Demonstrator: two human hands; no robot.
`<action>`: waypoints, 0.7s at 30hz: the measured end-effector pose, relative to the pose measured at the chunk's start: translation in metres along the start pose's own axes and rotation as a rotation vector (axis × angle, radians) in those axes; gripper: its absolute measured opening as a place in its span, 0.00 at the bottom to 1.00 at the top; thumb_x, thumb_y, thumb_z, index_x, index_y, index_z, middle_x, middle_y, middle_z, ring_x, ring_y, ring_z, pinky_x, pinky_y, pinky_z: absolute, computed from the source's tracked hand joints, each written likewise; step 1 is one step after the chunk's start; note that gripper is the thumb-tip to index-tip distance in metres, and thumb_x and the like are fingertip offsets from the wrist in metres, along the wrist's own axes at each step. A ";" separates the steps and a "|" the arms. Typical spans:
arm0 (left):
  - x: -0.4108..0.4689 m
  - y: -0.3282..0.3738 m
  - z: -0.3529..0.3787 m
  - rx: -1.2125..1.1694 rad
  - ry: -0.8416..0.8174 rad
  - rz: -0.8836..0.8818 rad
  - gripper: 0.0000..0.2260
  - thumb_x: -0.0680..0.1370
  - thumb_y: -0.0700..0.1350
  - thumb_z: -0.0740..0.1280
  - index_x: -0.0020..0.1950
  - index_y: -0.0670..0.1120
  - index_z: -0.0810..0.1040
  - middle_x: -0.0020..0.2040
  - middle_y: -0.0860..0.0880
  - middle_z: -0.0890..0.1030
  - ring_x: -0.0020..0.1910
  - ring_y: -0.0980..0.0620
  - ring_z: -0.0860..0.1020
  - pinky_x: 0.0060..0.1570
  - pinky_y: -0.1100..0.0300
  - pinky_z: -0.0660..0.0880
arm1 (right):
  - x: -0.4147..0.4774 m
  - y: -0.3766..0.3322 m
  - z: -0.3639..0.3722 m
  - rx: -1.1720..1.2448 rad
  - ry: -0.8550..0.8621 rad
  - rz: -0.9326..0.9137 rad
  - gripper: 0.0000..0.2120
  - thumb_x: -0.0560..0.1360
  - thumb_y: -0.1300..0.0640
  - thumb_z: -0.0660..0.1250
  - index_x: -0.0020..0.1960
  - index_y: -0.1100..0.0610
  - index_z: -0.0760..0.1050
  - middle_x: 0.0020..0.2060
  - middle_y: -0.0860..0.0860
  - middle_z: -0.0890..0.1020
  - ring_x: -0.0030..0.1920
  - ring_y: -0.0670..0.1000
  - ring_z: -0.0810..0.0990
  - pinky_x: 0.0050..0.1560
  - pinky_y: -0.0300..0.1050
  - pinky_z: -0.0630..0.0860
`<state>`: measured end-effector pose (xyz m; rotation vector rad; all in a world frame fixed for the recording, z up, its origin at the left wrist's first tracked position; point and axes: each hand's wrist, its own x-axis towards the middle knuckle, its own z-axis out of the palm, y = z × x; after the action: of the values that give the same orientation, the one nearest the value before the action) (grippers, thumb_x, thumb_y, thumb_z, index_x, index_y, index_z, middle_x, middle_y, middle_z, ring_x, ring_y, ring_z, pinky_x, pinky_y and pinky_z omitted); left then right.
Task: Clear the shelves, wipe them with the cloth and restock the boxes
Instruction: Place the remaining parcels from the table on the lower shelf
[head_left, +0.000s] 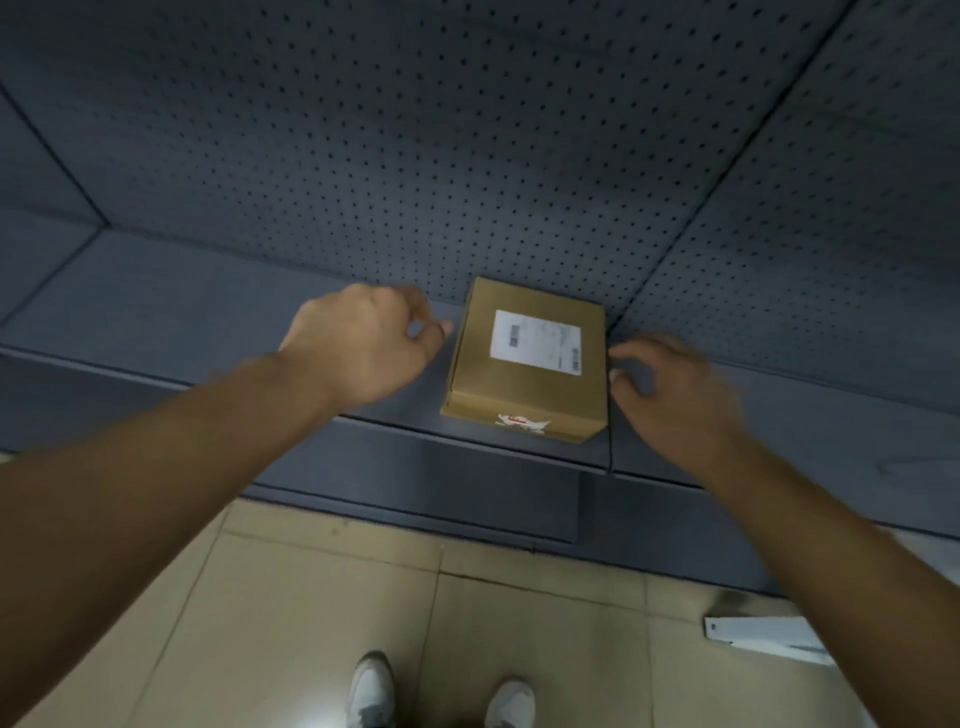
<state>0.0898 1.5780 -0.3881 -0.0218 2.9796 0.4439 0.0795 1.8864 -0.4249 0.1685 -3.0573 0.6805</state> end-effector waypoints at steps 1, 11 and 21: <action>-0.008 0.009 -0.008 0.000 -0.001 0.022 0.18 0.81 0.65 0.55 0.59 0.57 0.77 0.55 0.50 0.82 0.49 0.47 0.78 0.46 0.54 0.72 | -0.011 -0.004 -0.010 -0.005 0.010 0.007 0.12 0.79 0.52 0.67 0.61 0.52 0.80 0.60 0.50 0.78 0.58 0.53 0.77 0.59 0.53 0.78; -0.081 0.120 -0.062 -0.025 0.001 0.206 0.18 0.80 0.65 0.57 0.64 0.59 0.77 0.60 0.53 0.82 0.56 0.47 0.81 0.50 0.55 0.74 | -0.128 -0.001 -0.118 -0.083 0.114 0.085 0.16 0.78 0.52 0.67 0.65 0.53 0.80 0.62 0.52 0.79 0.59 0.55 0.79 0.58 0.51 0.80; -0.158 0.294 -0.034 -0.178 -0.056 0.512 0.12 0.80 0.62 0.62 0.52 0.58 0.80 0.42 0.58 0.81 0.38 0.63 0.76 0.35 0.75 0.66 | -0.322 0.113 -0.231 -0.233 0.310 0.338 0.17 0.75 0.49 0.65 0.62 0.48 0.81 0.55 0.46 0.82 0.57 0.54 0.81 0.60 0.52 0.79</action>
<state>0.2328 1.8489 -0.2499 0.7328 2.8536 0.7446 0.3831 2.1191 -0.2726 -0.4217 -2.8497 0.3105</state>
